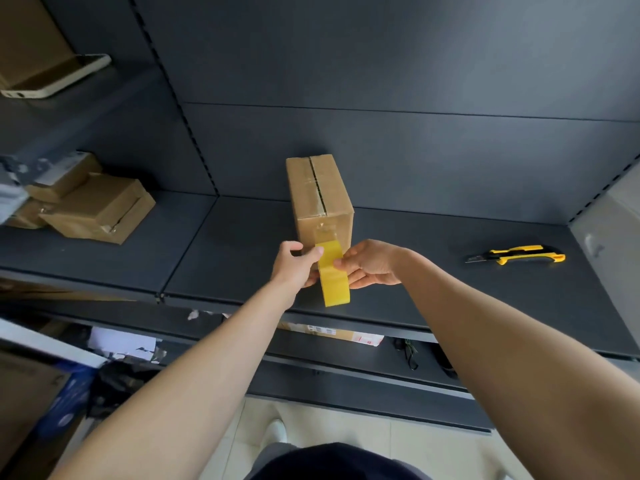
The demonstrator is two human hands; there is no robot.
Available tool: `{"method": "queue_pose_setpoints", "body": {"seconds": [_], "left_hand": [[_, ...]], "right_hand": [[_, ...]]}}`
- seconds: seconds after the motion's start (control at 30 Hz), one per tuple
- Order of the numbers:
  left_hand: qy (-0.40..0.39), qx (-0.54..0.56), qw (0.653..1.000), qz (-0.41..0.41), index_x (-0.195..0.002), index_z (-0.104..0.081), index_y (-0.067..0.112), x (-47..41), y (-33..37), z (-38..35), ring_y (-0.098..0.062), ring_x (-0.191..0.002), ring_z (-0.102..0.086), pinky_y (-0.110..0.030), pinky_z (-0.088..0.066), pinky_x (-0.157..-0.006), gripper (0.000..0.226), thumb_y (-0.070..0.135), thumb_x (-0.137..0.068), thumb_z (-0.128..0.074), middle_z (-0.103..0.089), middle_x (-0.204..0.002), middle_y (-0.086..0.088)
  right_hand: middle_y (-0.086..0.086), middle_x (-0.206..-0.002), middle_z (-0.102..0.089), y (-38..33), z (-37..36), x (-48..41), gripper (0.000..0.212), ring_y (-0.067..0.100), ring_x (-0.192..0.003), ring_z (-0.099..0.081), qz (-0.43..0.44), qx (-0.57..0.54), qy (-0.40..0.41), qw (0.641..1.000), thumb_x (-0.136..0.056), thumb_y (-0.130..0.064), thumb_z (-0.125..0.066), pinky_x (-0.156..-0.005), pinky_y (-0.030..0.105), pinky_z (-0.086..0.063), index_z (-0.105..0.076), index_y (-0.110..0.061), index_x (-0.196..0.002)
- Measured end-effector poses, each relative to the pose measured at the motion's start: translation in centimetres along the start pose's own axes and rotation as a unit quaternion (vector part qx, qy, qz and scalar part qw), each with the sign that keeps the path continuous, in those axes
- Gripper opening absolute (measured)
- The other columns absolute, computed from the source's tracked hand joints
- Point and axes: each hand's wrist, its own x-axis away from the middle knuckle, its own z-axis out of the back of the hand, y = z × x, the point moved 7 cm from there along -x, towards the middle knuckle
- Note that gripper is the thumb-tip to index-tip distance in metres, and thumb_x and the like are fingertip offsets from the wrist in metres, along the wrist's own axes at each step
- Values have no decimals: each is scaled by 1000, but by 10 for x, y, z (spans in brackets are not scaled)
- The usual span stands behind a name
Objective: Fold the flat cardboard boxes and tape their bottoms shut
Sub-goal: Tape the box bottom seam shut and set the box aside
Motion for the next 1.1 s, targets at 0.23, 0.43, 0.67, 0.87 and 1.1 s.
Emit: {"method": "queue_pose_setpoints", "body": {"seconds": [0.23,0.43,0.67,0.87,1.1], "left_hand": [[11,100,994,43,-114,-55,17,-3,5,-26,-24,-91,-63,-37,-55,-77,32,14,-85,-70,-64,-107,-9],[117,96,987,45,-107,-61,12,-14,6,-29,-24,-88,-58,-32,-49,-80,32,18,-80,-76,-62,-106,-6],[163,90,981,59,-107,-60,13,-19,16,-32,-24,-90,-54,-30,-43,-79,35,28,-80,-76,-61,-111,-6],[186,94,976,66,-109,-59,14,-21,22,-35,-20,-93,-50,-30,-41,-84,36,26,-80,-76,-60,-119,-7],[187,94,976,67,-100,-54,17,-22,26,-37,-23,-93,-51,-33,-43,-86,32,27,-79,-76,-59,-115,-7]], "right_hand": [[14,-116,-68,14,13,3,34,23,-108,-64,3,-48,14,999,-88,10,-57,-91,32,-51,-61,0,-121],[16,-111,-68,40,67,16,24,23,-106,-66,6,-40,150,988,-90,3,-58,-89,31,-54,-64,0,-113],[19,-110,-64,87,183,40,26,36,-106,-59,-83,227,392,888,-90,-4,-46,-74,33,-46,-62,1,-110],[13,-133,-46,123,242,42,47,33,-128,-34,-169,407,387,810,-86,-1,-56,-97,37,-41,-47,-7,-132],[9,-139,-44,149,270,23,53,32,-132,-31,-193,519,325,766,-87,-4,-57,-100,38,-38,-41,-11,-137]]}}
